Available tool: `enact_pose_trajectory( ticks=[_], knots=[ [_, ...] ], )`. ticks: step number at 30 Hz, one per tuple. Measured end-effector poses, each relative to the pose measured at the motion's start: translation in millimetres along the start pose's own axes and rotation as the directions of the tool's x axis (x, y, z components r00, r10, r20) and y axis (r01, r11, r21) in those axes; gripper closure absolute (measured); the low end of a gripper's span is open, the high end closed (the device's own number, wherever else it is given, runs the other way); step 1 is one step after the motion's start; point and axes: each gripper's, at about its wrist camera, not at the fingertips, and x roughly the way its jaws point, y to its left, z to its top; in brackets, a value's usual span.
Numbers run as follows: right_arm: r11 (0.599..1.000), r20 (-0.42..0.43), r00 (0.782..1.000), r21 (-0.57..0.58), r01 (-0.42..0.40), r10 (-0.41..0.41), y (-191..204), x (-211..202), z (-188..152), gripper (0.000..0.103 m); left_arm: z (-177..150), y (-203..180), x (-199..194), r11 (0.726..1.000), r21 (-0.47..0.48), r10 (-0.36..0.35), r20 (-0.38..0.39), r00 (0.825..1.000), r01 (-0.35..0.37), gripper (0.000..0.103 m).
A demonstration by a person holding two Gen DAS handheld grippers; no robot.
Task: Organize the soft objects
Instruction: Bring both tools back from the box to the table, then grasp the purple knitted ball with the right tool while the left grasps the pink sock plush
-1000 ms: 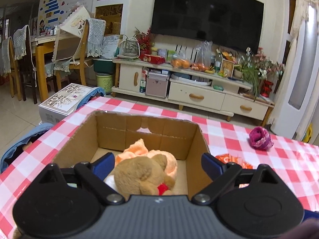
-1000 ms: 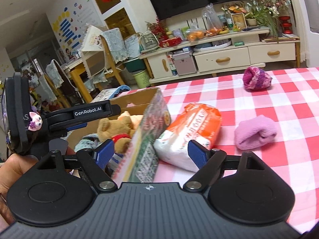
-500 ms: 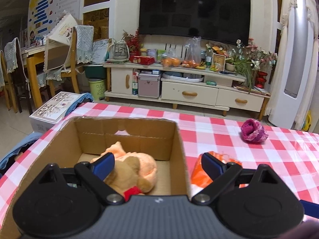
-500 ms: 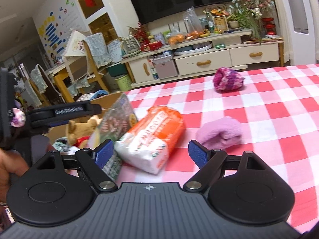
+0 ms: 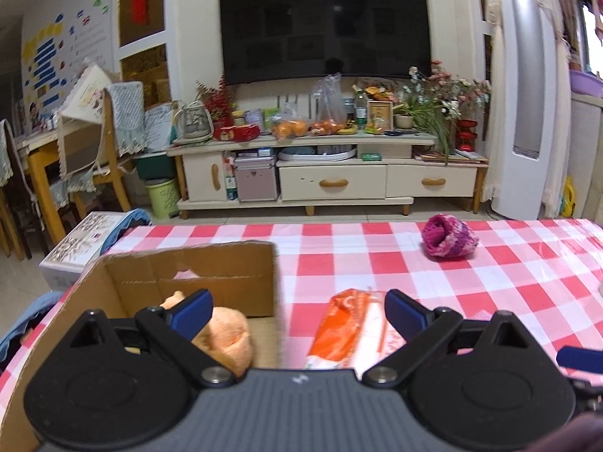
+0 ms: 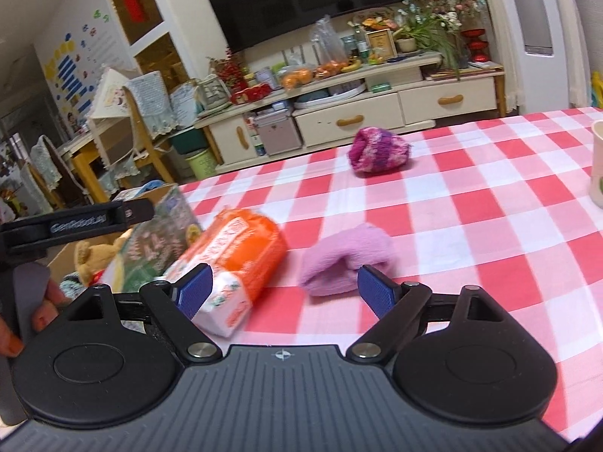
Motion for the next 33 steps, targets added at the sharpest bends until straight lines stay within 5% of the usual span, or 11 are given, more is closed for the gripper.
enact_pose_trajectory(
  ticks=[12,23,33],
  knots=[
    [0.994,0.031,0.997,0.096,0.061,-0.064,-60,14,25,0.0,-9,-51,-3,0.991,0.102,-0.087,0.048,0.995,0.081,0.005],
    [0.996,0.03,0.999,0.093,-0.014,0.012,-93,69,61,0.0,-38,-131,19,0.921,0.31,-0.226,-0.065,0.972,0.235,0.006],
    [0.991,0.028,0.998,0.114,-0.064,0.061,-116,146,100,0.0,-43,-149,68,0.897,0.317,-0.268,-0.167,0.949,0.309,0.015]
  ],
)
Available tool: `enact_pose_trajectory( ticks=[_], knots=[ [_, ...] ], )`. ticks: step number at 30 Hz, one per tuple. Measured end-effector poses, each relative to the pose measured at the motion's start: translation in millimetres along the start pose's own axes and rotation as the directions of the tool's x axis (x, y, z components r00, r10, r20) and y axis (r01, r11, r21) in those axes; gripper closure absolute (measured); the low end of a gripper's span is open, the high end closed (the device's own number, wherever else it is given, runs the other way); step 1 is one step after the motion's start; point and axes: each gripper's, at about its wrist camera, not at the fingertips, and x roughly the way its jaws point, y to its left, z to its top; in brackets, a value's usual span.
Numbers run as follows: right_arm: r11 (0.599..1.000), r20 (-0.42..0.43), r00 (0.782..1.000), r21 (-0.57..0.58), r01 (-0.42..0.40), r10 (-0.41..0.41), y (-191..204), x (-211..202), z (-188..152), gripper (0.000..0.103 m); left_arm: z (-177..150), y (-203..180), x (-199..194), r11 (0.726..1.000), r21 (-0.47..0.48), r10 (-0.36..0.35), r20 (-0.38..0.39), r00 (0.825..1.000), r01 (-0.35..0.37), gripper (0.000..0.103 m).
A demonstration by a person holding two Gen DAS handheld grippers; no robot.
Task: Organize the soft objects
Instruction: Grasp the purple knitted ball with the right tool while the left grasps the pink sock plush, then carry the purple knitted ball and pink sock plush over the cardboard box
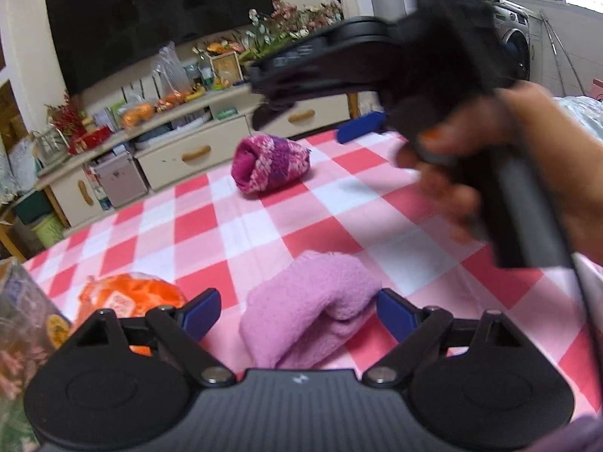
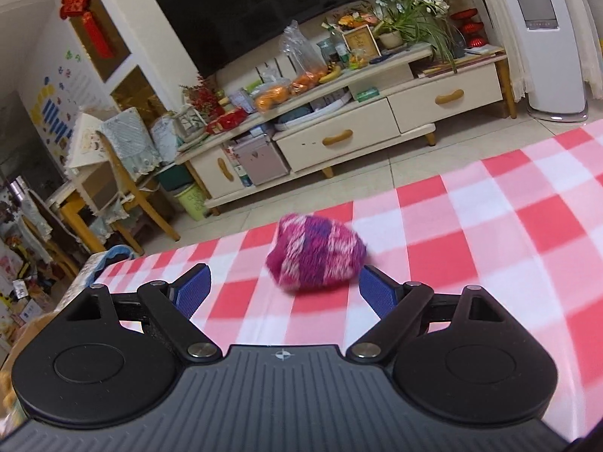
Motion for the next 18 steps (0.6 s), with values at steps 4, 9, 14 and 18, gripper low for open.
enact_pose_trajectory(
  ticks=[4,9,14,18],
  knots=[
    [1.0,-0.028,0.999,0.011,0.02,-0.02,-7,31,7,0.0,2,2,11,0.999,-0.029,-0.037,-0.014,0.999,0.036,0.019],
    [0.997,-0.046,0.997,-0.055,0.062,-0.064,-2,61,12,0.0,2,7,25,0.996,-0.062,-0.066,-0.047,0.997,0.063,0.025],
    [0.993,-0.081,0.991,-0.067,0.102,-0.107,-5,77,12,0.007,1,9,30,0.994,-0.082,-0.08,-0.046,0.996,0.076,0.035],
    [0.991,-0.081,0.991,-0.09,0.096,-0.103,-4,71,6,0.026,0,9,30,0.99,-0.099,-0.1,-0.035,0.994,0.096,0.043]
  ],
)
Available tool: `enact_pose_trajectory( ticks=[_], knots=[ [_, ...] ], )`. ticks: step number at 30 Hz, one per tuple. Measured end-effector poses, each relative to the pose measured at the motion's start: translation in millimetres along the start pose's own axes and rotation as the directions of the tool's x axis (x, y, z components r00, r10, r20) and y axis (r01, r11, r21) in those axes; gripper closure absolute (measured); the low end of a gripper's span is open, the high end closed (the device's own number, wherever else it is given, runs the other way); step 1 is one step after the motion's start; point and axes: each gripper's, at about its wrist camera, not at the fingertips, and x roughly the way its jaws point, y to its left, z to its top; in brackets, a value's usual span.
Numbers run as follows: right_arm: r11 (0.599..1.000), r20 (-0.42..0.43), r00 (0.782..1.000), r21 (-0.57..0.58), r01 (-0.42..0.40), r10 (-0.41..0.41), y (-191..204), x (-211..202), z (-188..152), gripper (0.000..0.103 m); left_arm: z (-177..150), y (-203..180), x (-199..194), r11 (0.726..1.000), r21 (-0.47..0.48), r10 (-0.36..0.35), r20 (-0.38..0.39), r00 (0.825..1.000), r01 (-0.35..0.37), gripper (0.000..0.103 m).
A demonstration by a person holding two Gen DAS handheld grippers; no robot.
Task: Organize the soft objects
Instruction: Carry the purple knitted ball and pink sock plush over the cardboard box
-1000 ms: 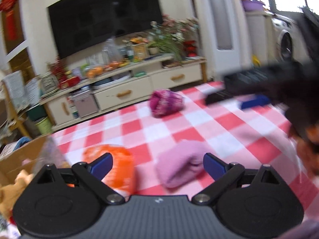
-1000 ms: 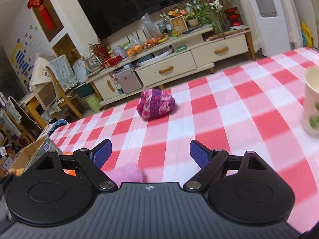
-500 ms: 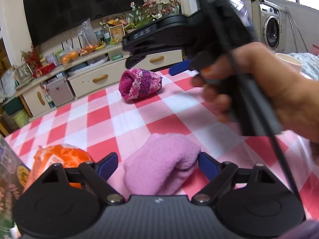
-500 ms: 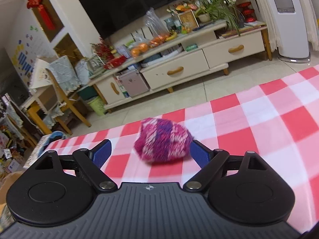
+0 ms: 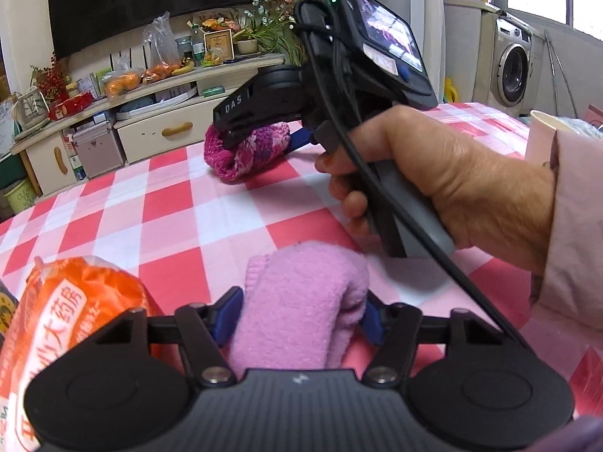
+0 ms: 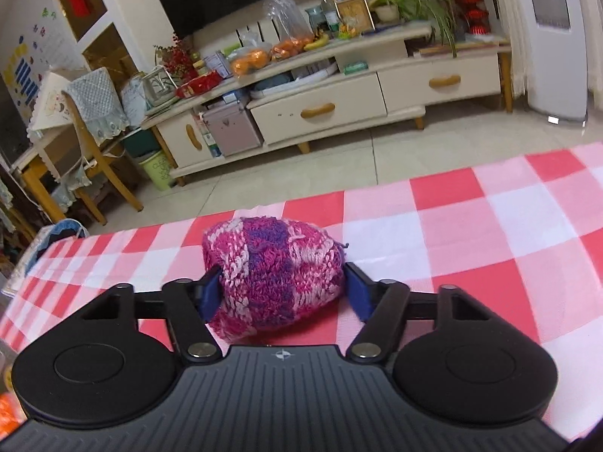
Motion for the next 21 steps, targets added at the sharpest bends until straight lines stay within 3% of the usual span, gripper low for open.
enact_pose_trajectory(
  ticks=[6,21],
  knots=[
    [0.999,0.014,1.0,-0.044,-0.001,0.001,-2,-16,-8,0.037,-2,2,-1,0.999,-0.034,-0.001,0.004,1.0,0.001,0.046],
    [1.0,0.021,1.0,-0.019,0.004,-0.004,-37,-101,-65,0.041,-21,2,-21,0.992,-0.124,0.013,0.012,1.0,-0.011,0.046]
  ],
)
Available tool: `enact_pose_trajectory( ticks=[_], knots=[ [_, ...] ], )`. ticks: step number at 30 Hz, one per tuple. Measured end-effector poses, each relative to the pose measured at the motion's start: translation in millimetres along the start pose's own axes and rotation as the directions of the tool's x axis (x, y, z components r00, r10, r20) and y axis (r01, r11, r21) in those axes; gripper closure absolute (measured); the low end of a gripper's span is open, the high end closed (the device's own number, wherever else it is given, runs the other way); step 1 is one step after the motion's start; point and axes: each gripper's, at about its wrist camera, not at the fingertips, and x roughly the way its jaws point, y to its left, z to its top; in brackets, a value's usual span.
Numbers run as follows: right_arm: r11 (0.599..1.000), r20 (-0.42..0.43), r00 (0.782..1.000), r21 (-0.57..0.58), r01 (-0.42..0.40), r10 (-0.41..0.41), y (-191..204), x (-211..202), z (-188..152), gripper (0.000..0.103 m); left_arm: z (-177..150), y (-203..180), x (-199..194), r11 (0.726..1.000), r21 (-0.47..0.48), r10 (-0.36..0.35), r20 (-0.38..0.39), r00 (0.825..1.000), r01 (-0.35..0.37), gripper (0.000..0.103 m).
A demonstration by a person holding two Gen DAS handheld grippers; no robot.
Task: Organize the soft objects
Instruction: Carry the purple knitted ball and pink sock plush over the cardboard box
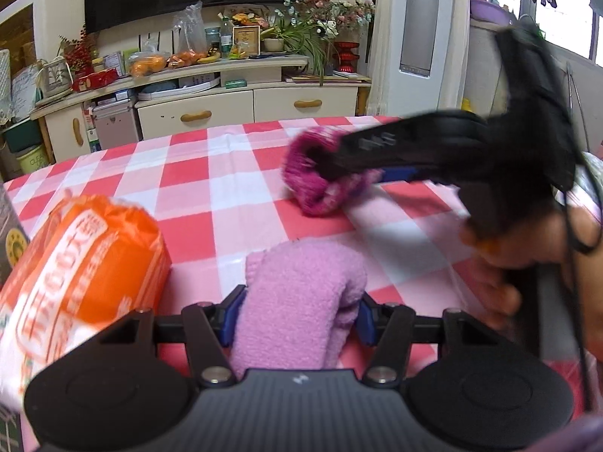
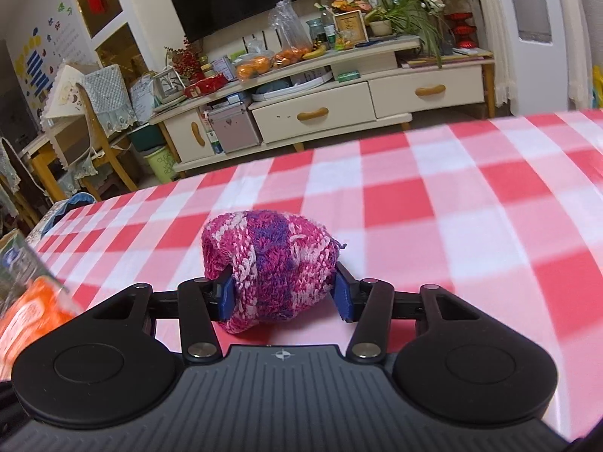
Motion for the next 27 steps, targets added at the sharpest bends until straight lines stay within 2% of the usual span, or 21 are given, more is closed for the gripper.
enact_pose_trajectory(
  ticks=[13,27],
  knots=[
    [1.0,-0.02,1.0,0.002,0.024,-0.024,-4,-72,-51,0.041,-22,-1,-24,1.0,-0.021,0.005,0.003,1.0,-0.004,0.046],
    [0.994,-0.021,0.994,0.004,0.109,-0.109,6,-122,-90,0.043,-40,-3,-46,0.997,-0.075,-0.002,-0.008,1.0,0.001,0.046]
  ],
)
